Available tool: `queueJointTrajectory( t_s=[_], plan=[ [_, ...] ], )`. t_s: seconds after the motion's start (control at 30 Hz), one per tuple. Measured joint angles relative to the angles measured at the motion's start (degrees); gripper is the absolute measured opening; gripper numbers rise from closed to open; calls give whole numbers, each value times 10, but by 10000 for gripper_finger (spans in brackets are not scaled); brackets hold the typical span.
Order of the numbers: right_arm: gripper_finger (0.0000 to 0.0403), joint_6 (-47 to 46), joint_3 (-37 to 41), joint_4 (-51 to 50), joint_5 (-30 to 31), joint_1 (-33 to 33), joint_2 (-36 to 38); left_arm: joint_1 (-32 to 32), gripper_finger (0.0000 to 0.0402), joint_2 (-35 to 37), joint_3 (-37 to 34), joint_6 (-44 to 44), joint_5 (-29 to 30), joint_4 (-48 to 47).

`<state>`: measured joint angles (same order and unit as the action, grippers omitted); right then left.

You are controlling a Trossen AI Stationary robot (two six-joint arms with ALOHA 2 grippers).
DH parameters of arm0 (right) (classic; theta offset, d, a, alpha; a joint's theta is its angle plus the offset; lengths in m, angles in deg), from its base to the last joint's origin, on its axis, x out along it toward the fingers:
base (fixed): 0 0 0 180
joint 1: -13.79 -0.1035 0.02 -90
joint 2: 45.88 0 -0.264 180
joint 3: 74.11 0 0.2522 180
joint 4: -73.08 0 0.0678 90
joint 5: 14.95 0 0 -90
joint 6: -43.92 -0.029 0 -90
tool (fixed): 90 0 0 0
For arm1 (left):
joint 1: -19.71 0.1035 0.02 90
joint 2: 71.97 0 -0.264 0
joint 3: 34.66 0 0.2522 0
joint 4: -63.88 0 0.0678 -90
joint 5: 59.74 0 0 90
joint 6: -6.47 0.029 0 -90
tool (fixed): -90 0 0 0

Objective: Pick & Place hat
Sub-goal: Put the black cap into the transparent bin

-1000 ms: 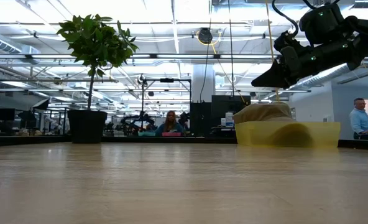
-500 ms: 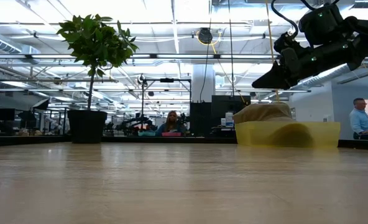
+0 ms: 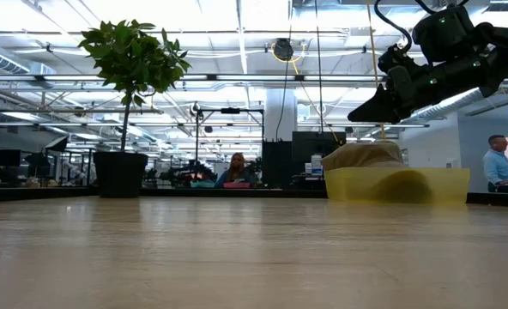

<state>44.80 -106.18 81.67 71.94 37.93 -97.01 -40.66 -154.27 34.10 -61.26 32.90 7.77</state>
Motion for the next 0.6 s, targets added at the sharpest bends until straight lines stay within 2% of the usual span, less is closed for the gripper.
queueJointTrajectory(
  t_s=[0.2, 0.3, 0.47, 0.6],
  plan=[
    [0, 4, 0, 0, 0, 0, 0, 5, 120, 0, -16, -8, -2, 2],
    [0, 4, 0, 0, 0, 0, 0, 9, 120, 5, -17, 15, -5, 3],
    [0, 4, 0, 1, 0, 0, 0, 18, 120, 27, -20, 32, -8, 26],
    [0, 4, 0, 1, 0, 0, 0, 30, 120, 57, -21, 12, -24, 27]
  ],
)
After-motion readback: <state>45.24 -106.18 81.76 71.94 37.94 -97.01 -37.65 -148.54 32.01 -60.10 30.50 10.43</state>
